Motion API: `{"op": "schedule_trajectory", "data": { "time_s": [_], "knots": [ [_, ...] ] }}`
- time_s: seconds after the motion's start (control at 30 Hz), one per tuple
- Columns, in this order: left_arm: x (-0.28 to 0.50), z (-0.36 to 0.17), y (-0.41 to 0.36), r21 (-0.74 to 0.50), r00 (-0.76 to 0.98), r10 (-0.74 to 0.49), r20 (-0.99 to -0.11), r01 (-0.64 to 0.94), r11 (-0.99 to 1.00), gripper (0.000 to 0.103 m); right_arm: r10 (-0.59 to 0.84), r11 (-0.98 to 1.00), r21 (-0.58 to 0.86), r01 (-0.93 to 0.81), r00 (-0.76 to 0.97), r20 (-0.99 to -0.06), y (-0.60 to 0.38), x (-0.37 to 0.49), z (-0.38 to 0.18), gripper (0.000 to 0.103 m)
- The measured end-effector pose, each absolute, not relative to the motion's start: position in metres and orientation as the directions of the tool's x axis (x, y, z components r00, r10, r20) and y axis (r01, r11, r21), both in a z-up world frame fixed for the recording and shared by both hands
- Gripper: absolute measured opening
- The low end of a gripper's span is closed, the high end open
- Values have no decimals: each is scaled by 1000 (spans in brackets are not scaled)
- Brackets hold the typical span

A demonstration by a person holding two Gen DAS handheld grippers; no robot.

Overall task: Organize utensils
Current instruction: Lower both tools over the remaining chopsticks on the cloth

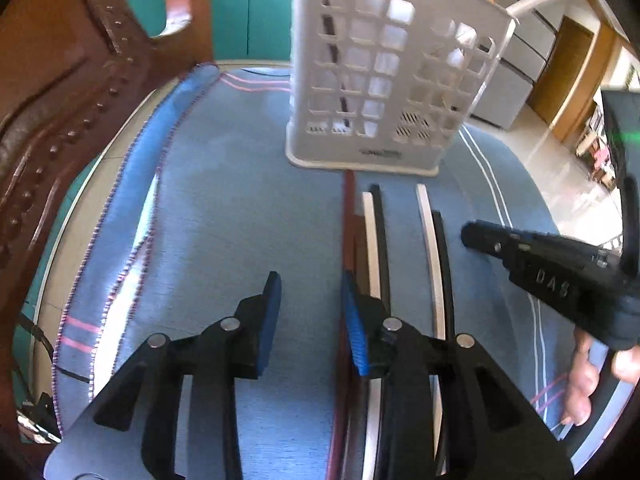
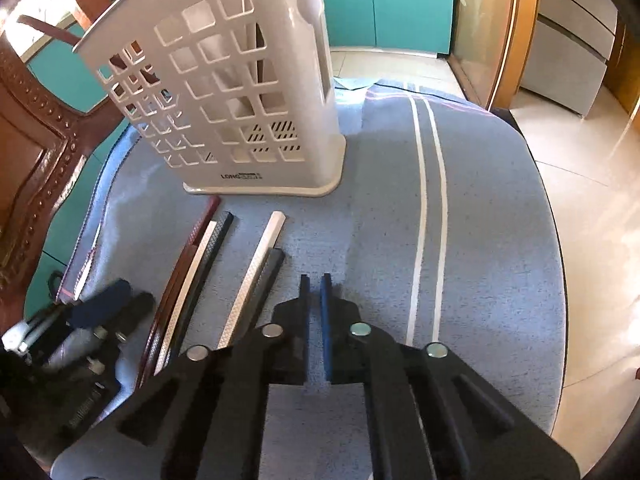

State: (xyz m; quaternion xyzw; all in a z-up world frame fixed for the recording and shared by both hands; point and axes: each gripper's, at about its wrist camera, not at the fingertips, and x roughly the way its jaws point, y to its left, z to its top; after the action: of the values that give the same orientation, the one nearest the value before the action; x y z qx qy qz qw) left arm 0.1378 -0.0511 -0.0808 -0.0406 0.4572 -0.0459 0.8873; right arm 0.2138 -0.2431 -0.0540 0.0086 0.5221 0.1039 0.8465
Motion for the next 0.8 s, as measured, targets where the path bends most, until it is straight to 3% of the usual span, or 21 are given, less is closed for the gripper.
{"op": "schedule_trajectory", "data": {
  "time_s": [0.3,0.57,0.8],
  "knots": [
    [140,-83,-36,-128,568,-95,-817,-18,992,29,187,978,126,-164,440,-878,-256,209,-50,12],
    [136,-78,-44,-201,577,-197,-792,57,978,29,246,958,151,-246,423,-872,-239,199,-50,18],
    [133,-82,-61,-137,563,-171,-809,102,985,30,255,953,153,-263,416,-873,-231,200,-54,20]
  ]
}}
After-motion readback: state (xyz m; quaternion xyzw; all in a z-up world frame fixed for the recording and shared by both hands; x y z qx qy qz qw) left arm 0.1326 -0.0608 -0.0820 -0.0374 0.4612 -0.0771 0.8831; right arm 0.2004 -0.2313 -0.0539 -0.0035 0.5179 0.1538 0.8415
